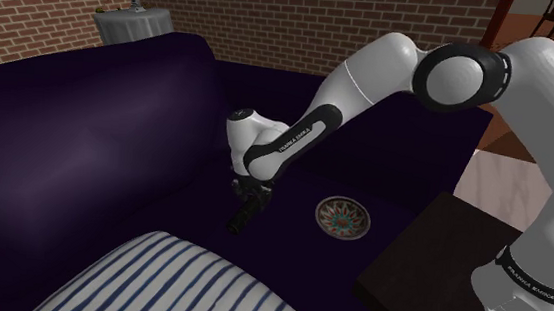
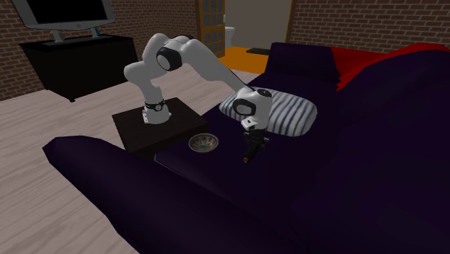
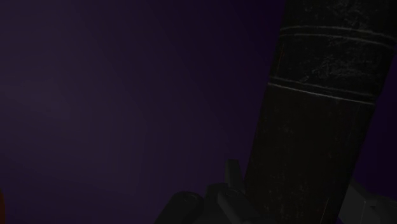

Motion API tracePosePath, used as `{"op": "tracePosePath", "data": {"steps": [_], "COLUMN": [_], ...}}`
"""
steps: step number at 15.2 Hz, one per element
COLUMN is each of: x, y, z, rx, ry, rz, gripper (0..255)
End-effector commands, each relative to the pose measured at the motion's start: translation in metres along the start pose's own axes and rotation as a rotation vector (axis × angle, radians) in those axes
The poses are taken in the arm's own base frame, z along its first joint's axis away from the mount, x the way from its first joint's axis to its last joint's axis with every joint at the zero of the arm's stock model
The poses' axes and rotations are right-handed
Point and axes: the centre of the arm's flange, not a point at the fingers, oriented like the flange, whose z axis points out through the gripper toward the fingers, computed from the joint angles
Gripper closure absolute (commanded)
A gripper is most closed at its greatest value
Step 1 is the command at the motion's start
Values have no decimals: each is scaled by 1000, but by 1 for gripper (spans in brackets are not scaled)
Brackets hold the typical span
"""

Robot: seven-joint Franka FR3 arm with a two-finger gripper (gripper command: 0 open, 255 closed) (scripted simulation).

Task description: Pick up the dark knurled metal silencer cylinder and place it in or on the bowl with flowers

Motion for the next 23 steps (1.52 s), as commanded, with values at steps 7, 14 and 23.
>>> {"op": "tracePosePath", "data": {"steps": [7,14,23], "x": [0,0,14], "y": [2,3,69], "z": [-43,-80,-93], "rx": [0,0,0], "ry": [0,0,0], "rz": [0,0,0], "gripper": [255,255,255]}}
